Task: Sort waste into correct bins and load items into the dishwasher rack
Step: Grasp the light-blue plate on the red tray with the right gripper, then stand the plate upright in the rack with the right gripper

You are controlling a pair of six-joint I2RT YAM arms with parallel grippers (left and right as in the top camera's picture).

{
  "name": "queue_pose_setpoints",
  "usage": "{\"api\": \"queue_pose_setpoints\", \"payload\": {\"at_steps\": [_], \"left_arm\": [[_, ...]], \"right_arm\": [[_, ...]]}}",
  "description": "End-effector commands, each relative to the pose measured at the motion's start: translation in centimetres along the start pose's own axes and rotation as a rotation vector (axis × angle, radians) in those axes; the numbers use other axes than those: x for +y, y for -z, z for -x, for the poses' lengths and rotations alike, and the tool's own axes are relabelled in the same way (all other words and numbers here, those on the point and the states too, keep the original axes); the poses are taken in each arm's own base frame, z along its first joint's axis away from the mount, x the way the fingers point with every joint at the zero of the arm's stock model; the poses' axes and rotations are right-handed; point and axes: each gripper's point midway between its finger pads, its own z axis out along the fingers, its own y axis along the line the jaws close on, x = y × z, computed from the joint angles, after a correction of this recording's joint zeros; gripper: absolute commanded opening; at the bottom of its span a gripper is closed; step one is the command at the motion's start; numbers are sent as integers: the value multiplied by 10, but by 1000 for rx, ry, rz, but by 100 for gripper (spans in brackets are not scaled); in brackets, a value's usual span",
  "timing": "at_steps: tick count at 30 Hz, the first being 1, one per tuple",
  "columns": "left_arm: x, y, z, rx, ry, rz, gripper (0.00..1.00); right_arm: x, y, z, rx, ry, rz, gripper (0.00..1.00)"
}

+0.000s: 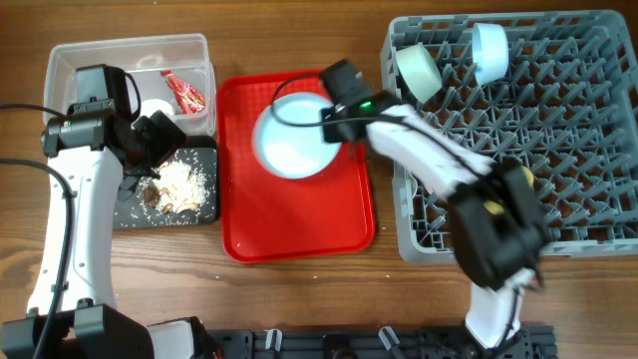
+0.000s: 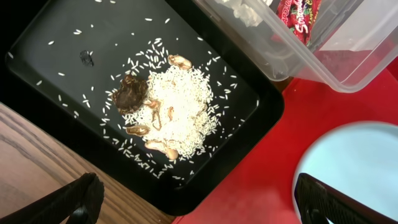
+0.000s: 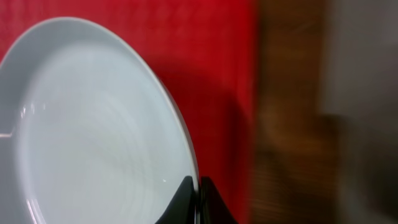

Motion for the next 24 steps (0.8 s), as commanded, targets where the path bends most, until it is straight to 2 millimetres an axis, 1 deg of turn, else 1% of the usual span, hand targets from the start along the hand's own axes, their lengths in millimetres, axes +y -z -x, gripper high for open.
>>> {"api": "queue_pose_setpoints", "payload": {"at_steps": [1, 3, 5, 6, 7, 8, 11, 14, 15, 16, 20, 24], "left_arm": [[1, 3, 1, -15, -11, 5, 100], [1, 3, 1, -15, -11, 6, 100], [1, 3, 1, -16, -11, 5, 100], [1, 3, 2, -18, -10, 3, 100], [0, 3, 2, -19, -10, 3, 100], [0, 3, 3, -21, -10, 1, 100], [-1, 3, 3, -24, -10, -1, 100], [-1, 3, 4, -24, -10, -1, 100], [-1, 3, 4, -24, -10, -1, 100], [-1, 3, 3, -24, -10, -1, 100], [-1, 3, 3, -24, -10, -1, 100], [-1, 3, 3, -24, -10, -1, 100]], "right_arm": [[-67, 92, 51, -219, 40, -217, 4], [-116, 140, 60, -281, 34, -373, 4], [-154, 175, 61, -301, 64, -495, 4], [-177, 194, 60, -301, 78, -587, 4], [-198, 209, 57, -286, 94, -685, 4], [-214, 218, 53, -264, 94, -771, 4], [-250, 240, 35, -204, 46, -989, 4], [-268, 264, 17, -201, -49, -1161, 4], [-270, 266, 11, -198, -66, -1185, 4], [-271, 263, 5, -190, -80, -1186, 4], [-273, 237, -21, -130, -76, -1193, 4], [-272, 219, -37, -120, -114, -1161, 4]]}}
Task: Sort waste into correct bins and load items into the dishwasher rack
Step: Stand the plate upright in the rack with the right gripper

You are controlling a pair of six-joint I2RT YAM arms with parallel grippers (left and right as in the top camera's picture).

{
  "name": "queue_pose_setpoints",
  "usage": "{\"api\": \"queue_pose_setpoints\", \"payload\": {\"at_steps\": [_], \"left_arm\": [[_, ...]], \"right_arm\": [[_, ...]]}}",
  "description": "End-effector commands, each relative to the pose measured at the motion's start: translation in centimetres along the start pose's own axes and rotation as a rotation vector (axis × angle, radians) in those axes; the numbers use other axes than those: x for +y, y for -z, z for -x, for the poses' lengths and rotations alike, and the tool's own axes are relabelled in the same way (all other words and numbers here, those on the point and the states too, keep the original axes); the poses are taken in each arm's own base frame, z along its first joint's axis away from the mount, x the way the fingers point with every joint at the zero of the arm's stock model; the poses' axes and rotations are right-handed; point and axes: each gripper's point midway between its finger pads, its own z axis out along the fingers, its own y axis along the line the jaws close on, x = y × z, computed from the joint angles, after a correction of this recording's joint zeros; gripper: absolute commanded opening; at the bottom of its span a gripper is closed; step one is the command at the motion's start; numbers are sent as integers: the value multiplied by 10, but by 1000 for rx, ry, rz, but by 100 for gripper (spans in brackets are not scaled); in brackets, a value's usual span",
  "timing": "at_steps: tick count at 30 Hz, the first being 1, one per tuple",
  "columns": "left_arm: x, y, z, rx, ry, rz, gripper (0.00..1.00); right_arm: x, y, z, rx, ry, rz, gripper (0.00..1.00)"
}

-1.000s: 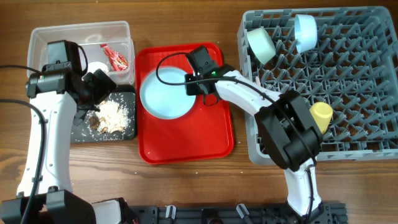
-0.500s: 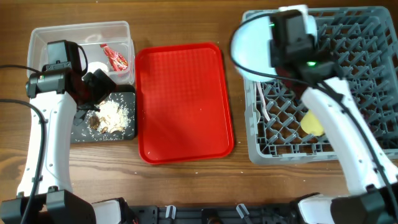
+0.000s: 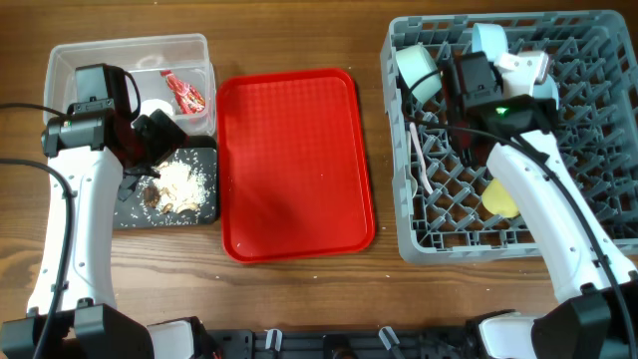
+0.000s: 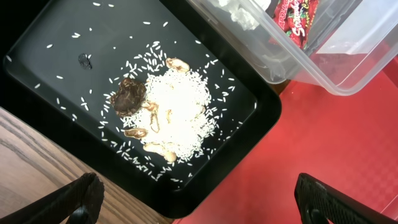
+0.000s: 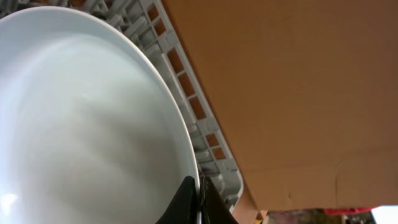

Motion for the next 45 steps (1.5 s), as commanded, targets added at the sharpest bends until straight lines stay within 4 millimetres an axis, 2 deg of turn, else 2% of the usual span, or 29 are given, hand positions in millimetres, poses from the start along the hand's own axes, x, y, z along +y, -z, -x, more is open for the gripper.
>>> {"api": "queue_pose_setpoints", "payload": {"at_steps": [1, 5, 9, 11, 13, 14, 15, 16, 18, 19, 20, 21, 24, 25, 27, 28, 30, 33, 36, 38, 40, 42, 45], "left_arm": [[1, 3, 1, -15, -11, 5, 100], [1, 3, 1, -15, -11, 5, 100], [1, 3, 1, -15, -11, 5, 100], [1, 3, 1, -15, -11, 5, 100], [1, 3, 1, -15, -11, 5, 100], [1, 3, 1, -15, -11, 5, 100], [1, 3, 1, -15, -11, 5, 100], [1, 3, 1, -15, -11, 5, 100], [1, 3, 1, -15, -11, 4, 100], [1, 3, 1, -15, -11, 4, 100], [0, 3, 1, -16, -12, 3, 100], [-4, 3, 1, -20, -31, -9, 100], [-44, 6, -10, -17, -211, -138, 100], [-60, 8, -15, -33, -284, -168, 100], [-83, 9, -32, -37, -399, -203, 100], [-90, 9, -43, -22, -463, -205, 100], [-85, 7, -57, 15, -517, -173, 100], [-60, 6, -77, 119, -522, -92, 100], [-44, 10, -89, 155, -525, -64, 100], [-40, 14, -93, 93, -527, -111, 100], [-37, 23, -100, -18, -547, -198, 100], [-32, 39, -116, -178, -563, -341, 100], [-25, 62, -118, -318, -549, -447, 100]], "right_arm": [[5, 1, -7, -1, -80, 5, 4], [19, 18, -3, -47, -69, 42, 4], [29, 24, -4, -46, -57, 90, 4], [56, 28, -14, 14, -44, 246, 6], [76, 35, -18, 53, -60, 368, 13], [81, 37, -19, 65, -90, 400, 21], [81, 39, -19, 76, -126, 412, 39], [80, 40, -19, 80, -151, 421, 50], [75, 50, -16, 75, -208, 486, 84], [73, 56, -12, 73, -238, 532, 91], [73, 62, -7, 63, -243, 603, 93], [73, 73, 2, 28, -217, 719, 93], [68, 99, 30, -91, -228, 982, 98], [75, 119, 40, -154, -189, 1135, 98], [97, 163, 41, -263, -27, 1425, 98], [105, 164, 33, -223, 0, 1456, 98], [116, 157, 18, -122, 22, 1457, 98], [121, 135, -4, 109, -123, 1352, 98], [123, 127, -21, 155, -143, 1315, 98], [120, 123, -42, 144, -163, 1296, 98], [111, 127, -59, 49, -192, 1309, 100], [88, 130, -75, -69, -259, 1292, 100], [62, 141, -80, -171, -318, 1294, 100]]}}
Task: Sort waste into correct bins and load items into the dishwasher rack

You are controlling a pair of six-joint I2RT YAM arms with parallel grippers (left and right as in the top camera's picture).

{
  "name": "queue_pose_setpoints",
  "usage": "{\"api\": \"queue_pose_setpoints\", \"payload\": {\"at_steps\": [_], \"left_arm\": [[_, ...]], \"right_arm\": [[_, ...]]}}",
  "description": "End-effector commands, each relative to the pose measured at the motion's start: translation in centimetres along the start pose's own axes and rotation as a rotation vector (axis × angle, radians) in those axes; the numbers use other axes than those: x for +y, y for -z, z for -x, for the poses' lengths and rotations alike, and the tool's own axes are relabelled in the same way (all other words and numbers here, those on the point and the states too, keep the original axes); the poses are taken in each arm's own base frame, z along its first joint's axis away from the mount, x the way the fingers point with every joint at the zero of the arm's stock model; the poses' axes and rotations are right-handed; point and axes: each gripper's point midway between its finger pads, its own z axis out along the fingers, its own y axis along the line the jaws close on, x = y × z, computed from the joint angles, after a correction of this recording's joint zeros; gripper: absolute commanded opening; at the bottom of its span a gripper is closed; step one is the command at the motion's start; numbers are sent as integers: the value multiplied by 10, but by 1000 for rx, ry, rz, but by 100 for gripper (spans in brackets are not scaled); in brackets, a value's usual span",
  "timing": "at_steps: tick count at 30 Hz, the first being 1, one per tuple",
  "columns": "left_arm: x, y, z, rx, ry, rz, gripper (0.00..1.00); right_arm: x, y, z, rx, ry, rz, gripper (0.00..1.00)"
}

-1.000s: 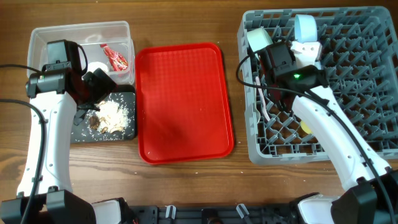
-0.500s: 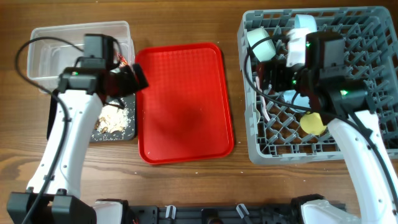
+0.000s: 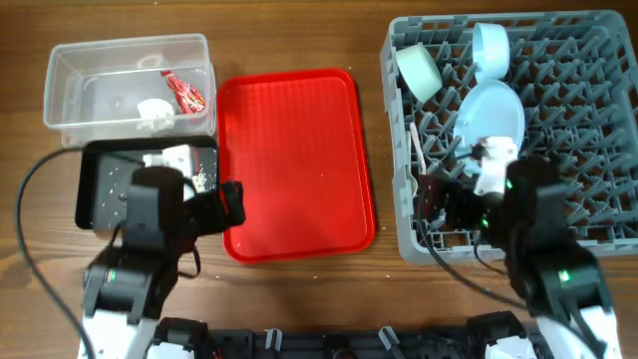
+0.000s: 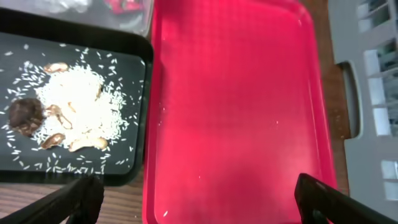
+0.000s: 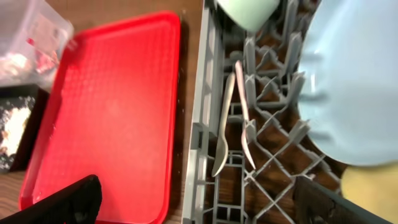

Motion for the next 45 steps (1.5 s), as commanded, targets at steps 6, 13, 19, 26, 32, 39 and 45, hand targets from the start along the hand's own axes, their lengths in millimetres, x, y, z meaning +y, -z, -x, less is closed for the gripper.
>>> {"api": "queue_pose_setpoints", "payload": {"at_steps": [6, 13, 19, 26, 32, 39, 45], "left_arm": [[1, 11, -6, -43, -13, -16, 100], [1, 11, -6, -43, -13, -16, 100], [1, 11, -6, -43, -13, -16, 100], [1, 11, -6, -43, -13, -16, 100], [1, 11, -6, -43, -13, -17, 100], [1, 11, -6, -43, -13, -16, 100], [1, 11, -6, -43, -13, -16, 100]], "right_arm": [[-6, -3, -4, 8, -12, -28, 100], [-14, -24, -18, 108, -24, -57, 100], [-23, 10, 18, -254, 88, -106, 100], [-46, 37, 9, -708, 85, -106, 100], [-57, 25, 5, -902, 105, -100, 100], [-61, 1, -16, -761, 188, -130, 100], [-61, 1, -16, -761, 188, -130, 100]]}}
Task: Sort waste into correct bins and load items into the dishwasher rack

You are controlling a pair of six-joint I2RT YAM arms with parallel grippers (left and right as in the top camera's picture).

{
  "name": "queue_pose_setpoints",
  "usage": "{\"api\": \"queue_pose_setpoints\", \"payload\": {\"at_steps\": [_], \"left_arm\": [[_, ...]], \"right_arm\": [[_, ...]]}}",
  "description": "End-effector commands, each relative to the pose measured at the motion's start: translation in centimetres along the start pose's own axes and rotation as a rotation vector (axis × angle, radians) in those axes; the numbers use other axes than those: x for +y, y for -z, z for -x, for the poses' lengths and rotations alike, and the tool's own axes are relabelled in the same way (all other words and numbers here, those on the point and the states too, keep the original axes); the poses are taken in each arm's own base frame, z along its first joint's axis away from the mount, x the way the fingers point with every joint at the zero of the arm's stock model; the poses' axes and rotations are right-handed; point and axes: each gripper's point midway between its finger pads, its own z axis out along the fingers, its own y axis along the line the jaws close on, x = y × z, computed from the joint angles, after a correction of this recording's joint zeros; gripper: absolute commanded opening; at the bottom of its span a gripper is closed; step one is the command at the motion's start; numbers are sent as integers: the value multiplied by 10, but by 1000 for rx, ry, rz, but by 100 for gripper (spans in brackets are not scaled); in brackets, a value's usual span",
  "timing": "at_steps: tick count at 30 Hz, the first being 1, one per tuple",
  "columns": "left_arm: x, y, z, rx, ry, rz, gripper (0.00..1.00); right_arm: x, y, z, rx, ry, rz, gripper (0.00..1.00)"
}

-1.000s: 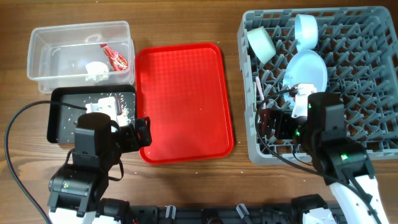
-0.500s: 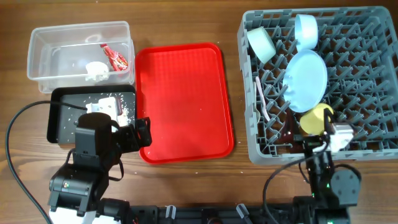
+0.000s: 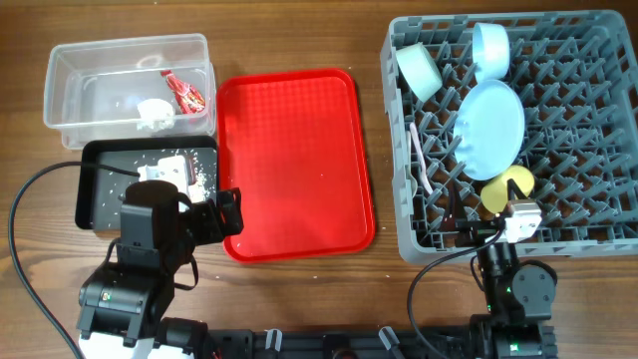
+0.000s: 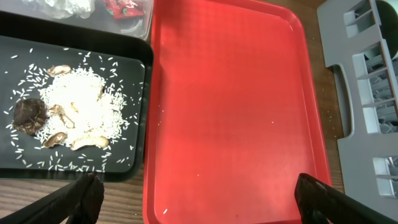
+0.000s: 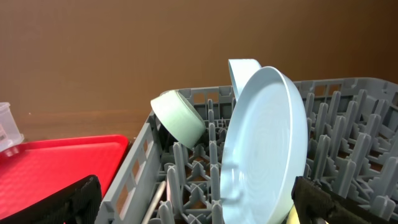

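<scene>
A pale blue plate (image 3: 490, 118) (image 5: 267, 149) stands on edge in the grey dishwasher rack (image 3: 598, 244). A green bowl (image 3: 419, 70), a blue cup (image 3: 489, 50), a yellow item (image 3: 505, 189) and pale cutlery (image 3: 419, 160) share the rack. The red tray (image 3: 294, 160) (image 4: 236, 112) lies bare. My left gripper (image 4: 200, 199) hangs open over the tray's near edge, holding nothing. My right gripper (image 5: 196, 200) is open and empty at the rack's front, facing the plate.
A black tray (image 3: 100, 184) (image 4: 18, 93) holds rice and brown scraps. Behind it a clear bin (image 3: 60, 90) contains a red wrapper (image 3: 184, 92) and white paper. Both arms sit at the table's near edge, with cables trailing.
My right arm has drawn back from above the rack's front to the table's near edge, and its camera now looks level at the rack. The left arm has barely shifted. The plate stays put.
First my right gripper was shut on the plate's rim on the red tray, the left open above the black tray. Then the right held the plate over the rack's back. Later the plate stood in the rack, the right was open, and both arms were at the front.
</scene>
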Motion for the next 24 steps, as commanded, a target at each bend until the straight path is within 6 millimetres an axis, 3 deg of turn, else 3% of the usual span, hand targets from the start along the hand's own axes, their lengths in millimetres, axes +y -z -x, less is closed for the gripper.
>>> {"api": "queue_pose_setpoints", "payload": {"at_steps": [1, 10, 13, 19, 24], "left_arm": [[0, -1, -1, 0, -11, 0, 100], [0, -1, -1, 0, -12, 0, 100], [7, 11, -8, -50, -11, 1, 100], [15, -22, -5, -470, -10, -141, 100], [13, -16, 5, -754, -88, -210, 100]], "right_arm": [[2, 1, 2, -9, 18, 12, 100], [2, 1, 2, -9, 18, 12, 100], [2, 1, 2, -9, 17, 12, 100], [2, 1, 2, -9, 18, 12, 100], [2, 1, 2, -9, 18, 12, 100]]}}
